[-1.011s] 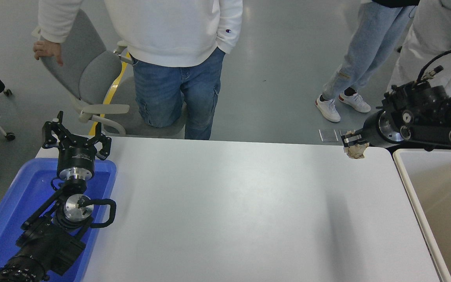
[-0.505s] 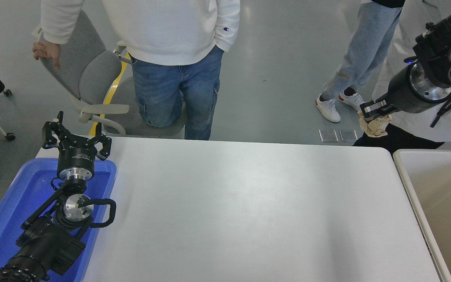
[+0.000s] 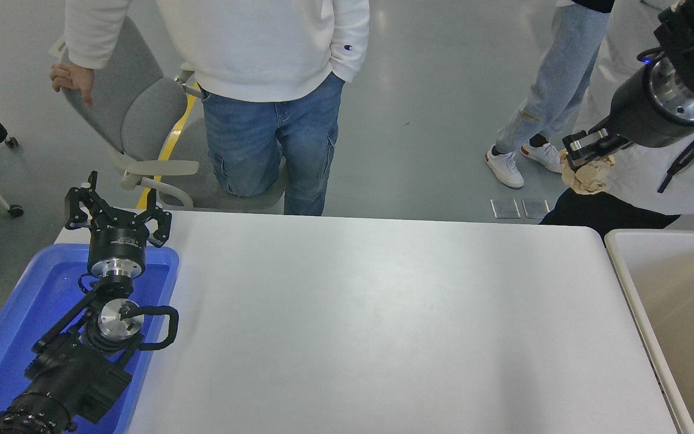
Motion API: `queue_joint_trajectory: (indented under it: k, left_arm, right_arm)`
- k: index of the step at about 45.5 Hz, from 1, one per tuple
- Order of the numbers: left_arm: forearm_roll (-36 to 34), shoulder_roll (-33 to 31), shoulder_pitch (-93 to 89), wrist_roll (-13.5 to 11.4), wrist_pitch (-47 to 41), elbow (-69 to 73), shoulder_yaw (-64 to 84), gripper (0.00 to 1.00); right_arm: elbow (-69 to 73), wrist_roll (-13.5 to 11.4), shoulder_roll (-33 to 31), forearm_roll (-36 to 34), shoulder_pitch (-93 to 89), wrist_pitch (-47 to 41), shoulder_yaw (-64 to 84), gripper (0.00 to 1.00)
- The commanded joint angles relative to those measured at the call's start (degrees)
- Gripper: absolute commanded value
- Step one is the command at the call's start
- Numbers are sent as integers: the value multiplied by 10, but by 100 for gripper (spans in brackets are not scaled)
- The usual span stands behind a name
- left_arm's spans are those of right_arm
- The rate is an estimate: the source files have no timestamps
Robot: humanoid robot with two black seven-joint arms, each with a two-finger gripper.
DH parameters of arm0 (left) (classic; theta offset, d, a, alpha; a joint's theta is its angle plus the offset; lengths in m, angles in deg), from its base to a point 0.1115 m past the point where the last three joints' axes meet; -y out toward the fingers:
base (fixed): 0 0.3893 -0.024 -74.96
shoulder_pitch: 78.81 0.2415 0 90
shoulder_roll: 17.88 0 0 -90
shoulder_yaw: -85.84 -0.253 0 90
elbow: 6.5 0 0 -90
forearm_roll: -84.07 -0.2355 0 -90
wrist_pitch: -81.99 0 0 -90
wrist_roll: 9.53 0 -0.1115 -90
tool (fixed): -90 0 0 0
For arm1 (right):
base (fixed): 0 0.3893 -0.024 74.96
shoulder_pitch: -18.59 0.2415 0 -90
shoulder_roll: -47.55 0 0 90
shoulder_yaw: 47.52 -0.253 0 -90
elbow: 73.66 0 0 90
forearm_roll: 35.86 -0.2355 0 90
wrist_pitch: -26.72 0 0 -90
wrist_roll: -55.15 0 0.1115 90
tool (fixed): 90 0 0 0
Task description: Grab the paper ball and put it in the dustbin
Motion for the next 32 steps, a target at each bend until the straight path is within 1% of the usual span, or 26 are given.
queue_joint_trajectory:
  k: [1, 17, 32]
  left_arm:
    - [0, 0, 0, 0, 0, 0, 0, 99]
    - [0, 0, 0, 0, 0, 0, 0, 99]
    - [0, 0, 0, 0, 0, 0, 0, 99]
  right_arm:
    - [1, 0, -10, -3, 22, -13, -2, 0]
    - [-17, -4, -83, -2, 24, -4, -4, 0]
    - [-81, -5, -142, -2, 3, 11, -9, 0]
